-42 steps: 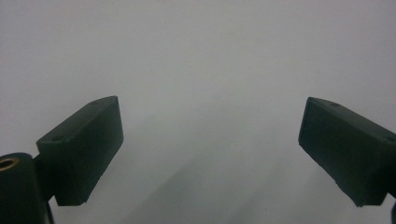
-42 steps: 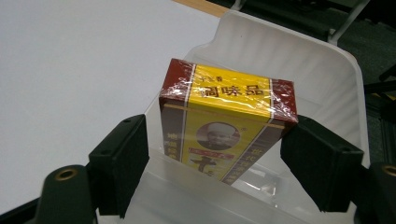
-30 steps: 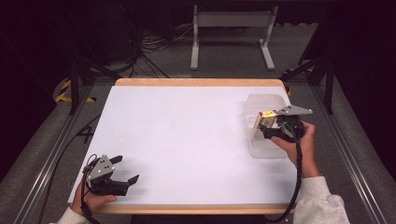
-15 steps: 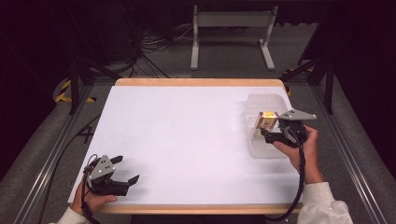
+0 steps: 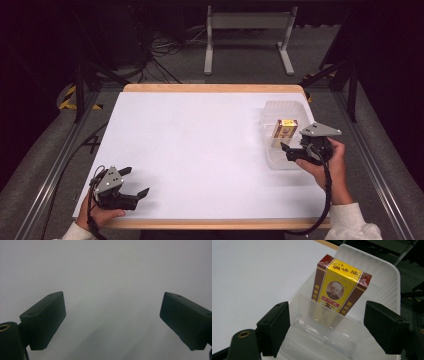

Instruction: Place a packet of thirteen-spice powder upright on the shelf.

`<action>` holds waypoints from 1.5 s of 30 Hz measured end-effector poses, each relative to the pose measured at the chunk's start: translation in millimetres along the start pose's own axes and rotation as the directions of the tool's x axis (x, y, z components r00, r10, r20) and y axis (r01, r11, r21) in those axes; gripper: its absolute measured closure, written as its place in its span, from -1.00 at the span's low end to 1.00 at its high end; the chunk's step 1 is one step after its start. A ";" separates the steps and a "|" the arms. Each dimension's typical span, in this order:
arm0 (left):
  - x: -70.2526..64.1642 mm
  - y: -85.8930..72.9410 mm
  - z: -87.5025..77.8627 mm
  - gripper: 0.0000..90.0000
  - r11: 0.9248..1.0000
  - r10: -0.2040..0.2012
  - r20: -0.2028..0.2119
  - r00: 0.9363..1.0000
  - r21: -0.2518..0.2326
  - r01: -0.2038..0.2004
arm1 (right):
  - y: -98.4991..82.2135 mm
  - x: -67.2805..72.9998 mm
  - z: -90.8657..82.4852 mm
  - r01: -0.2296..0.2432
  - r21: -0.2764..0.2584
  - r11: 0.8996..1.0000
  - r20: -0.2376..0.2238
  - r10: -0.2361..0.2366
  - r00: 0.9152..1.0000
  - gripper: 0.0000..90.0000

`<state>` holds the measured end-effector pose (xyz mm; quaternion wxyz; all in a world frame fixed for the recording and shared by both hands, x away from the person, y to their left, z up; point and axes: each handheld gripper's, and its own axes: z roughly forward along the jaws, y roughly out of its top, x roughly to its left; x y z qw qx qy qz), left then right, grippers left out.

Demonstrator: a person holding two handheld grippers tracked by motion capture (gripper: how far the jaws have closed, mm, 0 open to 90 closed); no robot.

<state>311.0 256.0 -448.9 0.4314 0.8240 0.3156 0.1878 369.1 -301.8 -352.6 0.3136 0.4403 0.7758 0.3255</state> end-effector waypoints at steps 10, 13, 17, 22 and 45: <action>-1.1 0.1 0.0 -0.84 1.000 0.009 0.005 1.000 0.004 -0.009 | -7.3 2.4 -13.2 0.032 -0.012 0.999 -0.005 -0.032 0.999 -0.53; -1.2 0.1 0.1 -0.84 1.000 0.009 0.005 1.000 0.004 -0.009 | -10.7 2.7 -17.7 0.037 -0.016 0.999 -0.009 -0.037 0.999 -0.53; -1.5 0.2 0.7 -0.84 1.000 0.014 0.006 1.000 0.005 -0.014 | -14.1 4.0 -22.3 0.058 -0.018 0.998 -0.012 -0.058 0.998 -0.54; -1.6 0.2 0.6 -0.84 1.000 0.015 0.007 1.000 0.008 -0.015 | -20.4 6.9 -28.3 0.084 -0.021 0.996 -0.010 -0.084 0.996 -0.55; -2.6 0.1 1.4 -0.84 1.000 0.022 0.009 1.000 0.017 -0.022 | -58.7 12.0 -45.6 0.132 -0.001 0.991 -0.012 -0.132 0.991 -0.59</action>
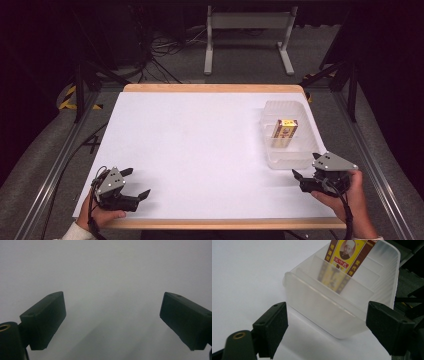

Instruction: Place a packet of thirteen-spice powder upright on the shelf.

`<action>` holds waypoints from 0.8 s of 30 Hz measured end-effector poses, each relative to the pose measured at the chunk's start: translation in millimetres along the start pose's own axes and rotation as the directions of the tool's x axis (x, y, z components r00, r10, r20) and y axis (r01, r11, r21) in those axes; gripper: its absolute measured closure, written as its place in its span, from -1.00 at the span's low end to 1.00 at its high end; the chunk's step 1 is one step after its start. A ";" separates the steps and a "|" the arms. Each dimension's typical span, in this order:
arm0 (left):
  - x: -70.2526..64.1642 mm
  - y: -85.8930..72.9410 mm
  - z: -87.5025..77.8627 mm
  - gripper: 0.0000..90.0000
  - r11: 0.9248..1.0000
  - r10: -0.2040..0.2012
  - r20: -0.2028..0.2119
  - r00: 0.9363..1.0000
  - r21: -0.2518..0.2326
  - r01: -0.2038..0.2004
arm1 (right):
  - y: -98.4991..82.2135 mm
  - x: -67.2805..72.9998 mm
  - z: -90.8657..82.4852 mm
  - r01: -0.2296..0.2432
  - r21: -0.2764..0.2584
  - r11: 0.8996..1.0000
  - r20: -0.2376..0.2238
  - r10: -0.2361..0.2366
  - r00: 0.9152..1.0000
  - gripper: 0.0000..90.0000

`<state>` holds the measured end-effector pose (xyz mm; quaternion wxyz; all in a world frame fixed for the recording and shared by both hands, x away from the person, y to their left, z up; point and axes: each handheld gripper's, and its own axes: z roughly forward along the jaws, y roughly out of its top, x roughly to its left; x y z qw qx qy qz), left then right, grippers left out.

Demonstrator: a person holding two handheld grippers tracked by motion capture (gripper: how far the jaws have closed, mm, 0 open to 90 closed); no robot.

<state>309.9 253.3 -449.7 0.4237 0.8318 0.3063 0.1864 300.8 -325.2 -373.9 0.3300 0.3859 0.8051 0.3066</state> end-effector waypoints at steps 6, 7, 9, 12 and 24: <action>-0.4 -0.1 0.0 -0.84 1.000 0.003 -0.001 1.000 0.001 -0.003 | -10.7 0.5 0.9 -0.001 0.014 1.000 0.001 0.001 1.000 -0.60; -0.4 -0.1 -0.1 -0.84 1.000 0.004 -0.001 1.000 0.001 -0.004 | -12.6 0.9 1.2 0.000 0.015 1.000 0.000 0.000 1.000 -0.61; -0.2 -0.1 -0.1 -0.84 1.000 0.005 -0.001 1.000 0.001 -0.005 | -16.6 1.7 2.0 0.004 0.023 1.000 0.003 -0.004 1.000 -0.61; -0.6 -0.1 -0.3 -0.84 1.000 0.005 -0.002 1.000 0.002 -0.005 | -23.7 3.0 4.2 0.013 0.042 0.999 0.013 -0.013 1.000 -0.63; -0.6 0.9 0.9 -0.84 1.000 0.008 0.002 1.000 0.001 -0.008 | -52.3 -2.1 9.1 0.013 0.089 0.996 0.060 -0.018 0.998 -0.65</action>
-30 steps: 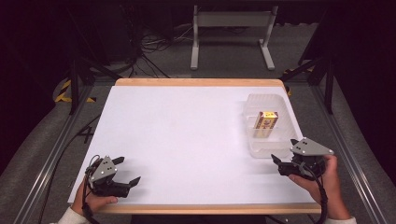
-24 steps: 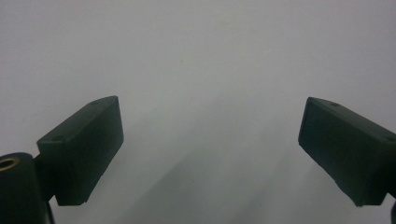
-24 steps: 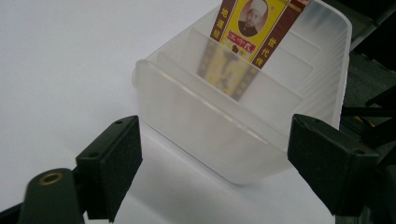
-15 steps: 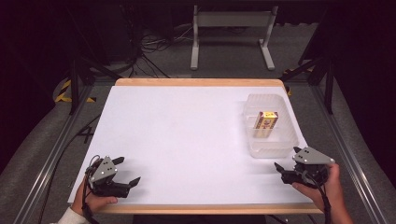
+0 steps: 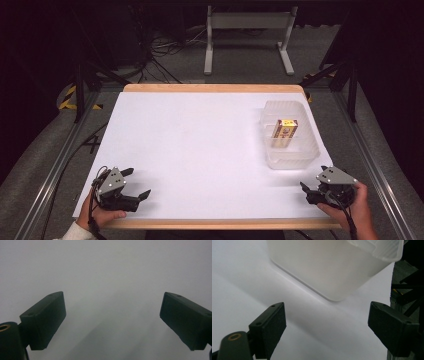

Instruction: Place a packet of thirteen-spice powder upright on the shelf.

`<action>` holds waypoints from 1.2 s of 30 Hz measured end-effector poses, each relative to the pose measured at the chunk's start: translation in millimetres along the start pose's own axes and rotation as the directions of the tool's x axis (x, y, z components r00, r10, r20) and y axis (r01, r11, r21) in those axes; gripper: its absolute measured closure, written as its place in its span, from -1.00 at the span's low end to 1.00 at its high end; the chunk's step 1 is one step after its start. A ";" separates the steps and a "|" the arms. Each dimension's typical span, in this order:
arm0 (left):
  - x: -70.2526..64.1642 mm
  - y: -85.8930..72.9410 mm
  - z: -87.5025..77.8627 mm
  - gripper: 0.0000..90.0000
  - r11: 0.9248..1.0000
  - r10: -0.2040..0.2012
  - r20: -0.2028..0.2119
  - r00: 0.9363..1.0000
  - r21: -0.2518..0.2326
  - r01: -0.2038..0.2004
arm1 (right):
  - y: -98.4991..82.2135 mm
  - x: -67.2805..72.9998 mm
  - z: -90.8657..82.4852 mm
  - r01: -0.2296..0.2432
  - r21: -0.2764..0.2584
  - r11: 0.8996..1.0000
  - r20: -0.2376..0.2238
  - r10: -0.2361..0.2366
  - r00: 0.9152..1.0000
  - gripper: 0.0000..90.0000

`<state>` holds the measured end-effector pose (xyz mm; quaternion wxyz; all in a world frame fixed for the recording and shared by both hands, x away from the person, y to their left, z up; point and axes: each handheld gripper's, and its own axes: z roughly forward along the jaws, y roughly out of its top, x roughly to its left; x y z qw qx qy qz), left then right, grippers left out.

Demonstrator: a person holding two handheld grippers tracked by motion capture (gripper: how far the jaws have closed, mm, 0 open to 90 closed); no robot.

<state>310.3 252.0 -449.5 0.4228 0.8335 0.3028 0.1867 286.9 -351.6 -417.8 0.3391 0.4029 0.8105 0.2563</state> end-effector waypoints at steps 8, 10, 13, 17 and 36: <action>1.1 1.1 0.7 -0.84 1.000 0.004 -0.001 1.000 -0.003 -0.004 | -12.0 -0.6 2.0 -0.016 -0.017 1.000 -0.017 0.016 1.000 -0.68; 1.5 1.4 0.9 -0.84 1.000 0.002 0.000 1.000 -0.003 -0.002 | -14.6 -0.5 2.7 -0.030 -0.023 0.999 -0.033 0.029 0.999 -0.68; 1.3 1.3 2.0 -0.84 1.000 -0.001 -0.004 1.000 0.001 0.001 | -18.0 1.6 4.9 -0.025 -0.019 1.000 -0.046 0.024 0.999 -0.70; 0.5 2.0 2.0 -0.84 1.000 0.004 -0.004 1.000 -0.001 -0.004 | -20.2 1.2 5.1 -0.047 -0.030 0.998 -0.051 0.045 0.998 -0.72; 1.5 6.4 8.9 -0.84 1.000 0.019 0.014 1.000 0.000 -0.019 | -24.1 1.7 -1.1 -0.096 -0.061 0.994 0.001 0.096 0.995 -0.80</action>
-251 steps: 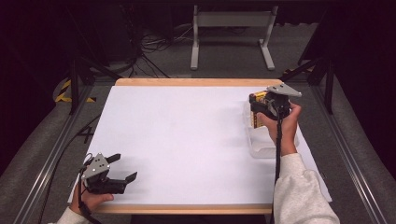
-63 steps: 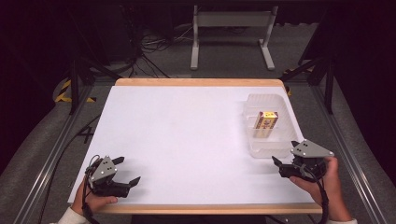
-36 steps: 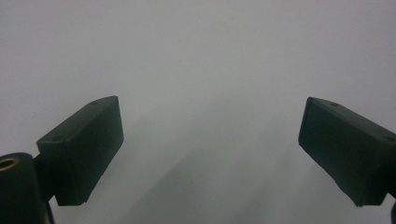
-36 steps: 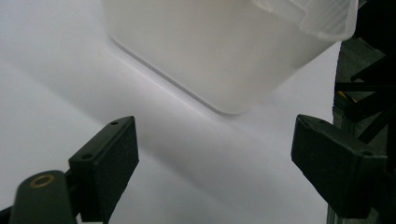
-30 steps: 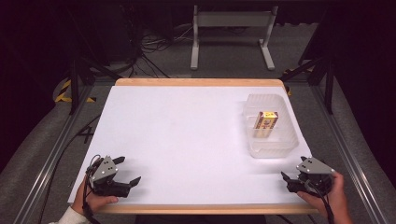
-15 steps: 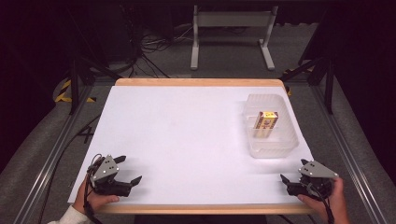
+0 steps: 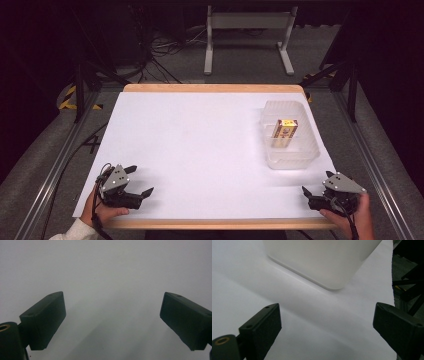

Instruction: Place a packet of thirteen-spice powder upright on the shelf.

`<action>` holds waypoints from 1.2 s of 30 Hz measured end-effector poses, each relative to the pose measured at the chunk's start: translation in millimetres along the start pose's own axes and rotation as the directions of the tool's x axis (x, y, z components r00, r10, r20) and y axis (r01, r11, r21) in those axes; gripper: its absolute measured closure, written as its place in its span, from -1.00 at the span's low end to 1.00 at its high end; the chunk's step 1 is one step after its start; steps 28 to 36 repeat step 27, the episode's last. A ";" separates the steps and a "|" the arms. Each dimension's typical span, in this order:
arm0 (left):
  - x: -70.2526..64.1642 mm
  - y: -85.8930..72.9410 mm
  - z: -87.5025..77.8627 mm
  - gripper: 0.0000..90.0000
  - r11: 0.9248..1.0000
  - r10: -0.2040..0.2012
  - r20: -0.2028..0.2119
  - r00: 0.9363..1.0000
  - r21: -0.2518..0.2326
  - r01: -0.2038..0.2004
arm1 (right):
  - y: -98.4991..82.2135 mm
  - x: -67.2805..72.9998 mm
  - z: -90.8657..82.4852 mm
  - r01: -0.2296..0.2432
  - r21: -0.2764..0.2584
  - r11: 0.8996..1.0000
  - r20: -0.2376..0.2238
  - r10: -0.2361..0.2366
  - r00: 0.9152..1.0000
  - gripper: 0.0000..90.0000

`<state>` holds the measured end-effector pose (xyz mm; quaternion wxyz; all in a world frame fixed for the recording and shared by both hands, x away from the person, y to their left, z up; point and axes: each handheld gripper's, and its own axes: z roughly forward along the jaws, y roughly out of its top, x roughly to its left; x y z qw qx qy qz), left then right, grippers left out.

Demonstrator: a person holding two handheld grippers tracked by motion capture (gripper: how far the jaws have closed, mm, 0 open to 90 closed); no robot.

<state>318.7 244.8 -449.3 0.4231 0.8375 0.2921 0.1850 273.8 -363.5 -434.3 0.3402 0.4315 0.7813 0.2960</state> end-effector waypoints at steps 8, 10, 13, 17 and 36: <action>0.7 0.7 1.0 -0.84 1.000 0.002 0.007 1.000 -0.001 -0.002 | -0.4 1.5 -1.8 0.007 -0.004 1.000 0.000 -0.007 1.000 -0.81; 0.8 0.8 0.9 -0.84 1.000 0.003 0.004 1.000 -0.003 -0.003 | -0.1 2.0 -1.6 0.008 -0.005 1.000 -0.001 -0.008 1.000 -0.81; 1.0 0.8 1.1 -0.84 1.000 0.000 0.002 1.000 -0.002 0.000 | 0.6 2.7 -1.4 0.013 -0.006 1.000 -0.008 -0.013 1.000 -0.81; 1.2 0.8 1.8 -0.84 1.000 0.001 0.001 1.000 0.003 -0.001 | 0.8 4.5 0.6 0.019 -0.004 1.000 -0.013 -0.019 1.000 -0.81; 1.7 -0.1 0.0 -0.84 1.000 -0.008 -0.003 1.000 -0.001 0.008 | 2.4 6.8 2.3 0.027 0.002 1.000 -0.025 -0.027 0.999 -0.81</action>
